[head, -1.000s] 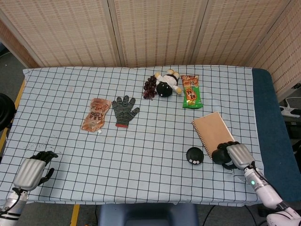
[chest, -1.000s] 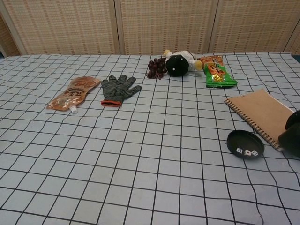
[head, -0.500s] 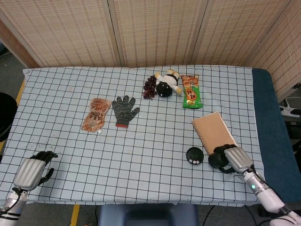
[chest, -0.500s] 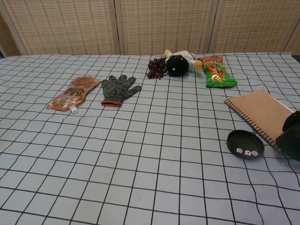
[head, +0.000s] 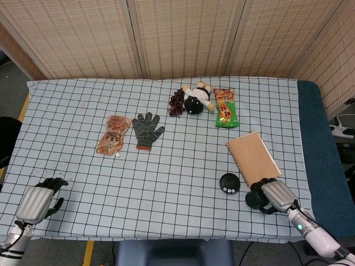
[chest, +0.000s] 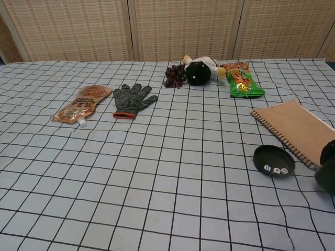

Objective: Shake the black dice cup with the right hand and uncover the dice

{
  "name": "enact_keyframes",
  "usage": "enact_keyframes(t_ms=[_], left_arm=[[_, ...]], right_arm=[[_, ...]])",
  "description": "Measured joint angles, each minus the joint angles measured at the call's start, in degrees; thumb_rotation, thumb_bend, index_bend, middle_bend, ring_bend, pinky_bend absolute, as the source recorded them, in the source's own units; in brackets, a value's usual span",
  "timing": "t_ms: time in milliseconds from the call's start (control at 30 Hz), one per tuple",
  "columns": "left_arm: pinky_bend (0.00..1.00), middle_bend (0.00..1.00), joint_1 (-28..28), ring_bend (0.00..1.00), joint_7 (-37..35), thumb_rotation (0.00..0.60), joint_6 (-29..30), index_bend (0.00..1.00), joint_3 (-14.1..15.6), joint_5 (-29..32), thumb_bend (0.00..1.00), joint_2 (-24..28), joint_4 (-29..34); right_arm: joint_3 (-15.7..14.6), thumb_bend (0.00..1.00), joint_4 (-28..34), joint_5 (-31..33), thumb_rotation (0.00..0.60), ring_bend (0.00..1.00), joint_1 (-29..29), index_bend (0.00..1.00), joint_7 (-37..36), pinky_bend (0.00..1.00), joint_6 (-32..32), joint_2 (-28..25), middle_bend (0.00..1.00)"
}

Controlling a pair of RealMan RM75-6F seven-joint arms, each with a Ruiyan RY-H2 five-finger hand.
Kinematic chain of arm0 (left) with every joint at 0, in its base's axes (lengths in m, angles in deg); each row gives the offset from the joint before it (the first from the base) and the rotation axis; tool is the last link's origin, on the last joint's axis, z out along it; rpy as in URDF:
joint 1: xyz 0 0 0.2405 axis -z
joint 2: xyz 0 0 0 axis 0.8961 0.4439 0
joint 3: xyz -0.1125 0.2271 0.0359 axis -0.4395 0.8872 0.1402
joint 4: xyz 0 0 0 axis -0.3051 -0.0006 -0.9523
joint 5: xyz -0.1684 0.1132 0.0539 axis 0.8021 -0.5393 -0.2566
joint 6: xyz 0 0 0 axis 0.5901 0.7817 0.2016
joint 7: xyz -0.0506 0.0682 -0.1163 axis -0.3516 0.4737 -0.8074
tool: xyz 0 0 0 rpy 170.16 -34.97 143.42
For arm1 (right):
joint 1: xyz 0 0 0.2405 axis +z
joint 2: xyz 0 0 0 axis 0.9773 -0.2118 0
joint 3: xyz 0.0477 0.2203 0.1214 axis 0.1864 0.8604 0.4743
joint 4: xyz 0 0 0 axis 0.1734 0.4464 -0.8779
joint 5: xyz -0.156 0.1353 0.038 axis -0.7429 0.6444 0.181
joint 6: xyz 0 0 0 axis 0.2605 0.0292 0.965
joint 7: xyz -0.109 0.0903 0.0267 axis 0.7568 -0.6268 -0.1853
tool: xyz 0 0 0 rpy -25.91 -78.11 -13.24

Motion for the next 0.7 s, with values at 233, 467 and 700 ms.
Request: enact_keyframes(t_ms=[233, 467, 700], left_arm=[[0.53, 0.29, -0.01, 0.28, -0.08, 0.600, -0.15, 0.32, -0.03, 0.22, 0.42, -0.03, -0.09], [0.53, 0.29, 0.04, 0.28, 0.15, 0.600, -0.20, 0.32, -0.07, 0.23, 0.42, -0.04, 0.02], [0.53, 0.29, -0.03, 0.28, 0.14, 0.600, 0.00, 0.32, -0.08, 0.20, 0.42, 0.02, -0.08]], right_arm=[[-0.24, 0.05, -0.44, -0.80, 0.600, 0.00, 0.40, 0.01, -0.61, 0.08, -0.83, -0.28, 0.00], [-0.32, 0.03, -0.69, -2.49, 0.600, 0.00, 0.08, 0.00, -2.05, 0.06, 0.72, -0.64, 0.00], [1.17, 0.15, -1.58, -3.46, 0.600, 0.23, -3.53, 0.40, -2.35, 0.15, 10.79, -0.07, 0.35]])
